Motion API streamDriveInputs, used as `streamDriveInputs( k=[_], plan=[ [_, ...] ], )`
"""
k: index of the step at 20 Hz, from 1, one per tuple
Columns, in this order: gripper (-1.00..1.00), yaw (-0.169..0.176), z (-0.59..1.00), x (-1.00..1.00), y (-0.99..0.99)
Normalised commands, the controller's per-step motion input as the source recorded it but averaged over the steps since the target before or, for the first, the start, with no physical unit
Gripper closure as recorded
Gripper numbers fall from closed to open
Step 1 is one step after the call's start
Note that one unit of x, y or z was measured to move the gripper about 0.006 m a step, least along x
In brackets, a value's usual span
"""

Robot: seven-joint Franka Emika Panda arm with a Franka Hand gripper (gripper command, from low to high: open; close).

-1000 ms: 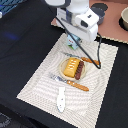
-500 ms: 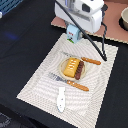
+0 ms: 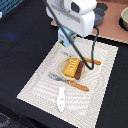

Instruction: Interact with the objects in diverse but meaningful ways.

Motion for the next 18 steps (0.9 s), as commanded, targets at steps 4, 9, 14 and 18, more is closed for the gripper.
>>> streamDriveInputs(
  k=[4, 9, 14, 18],
  plan=[
    [1.0, -0.012, -0.33, -0.62, -0.49],
    [1.0, 0.0, -0.45, -0.72, -0.19],
    [1.0, 0.0, -0.51, -0.7, -0.07],
    [1.0, 0.0, -0.48, -0.53, 0.0]
  ],
)
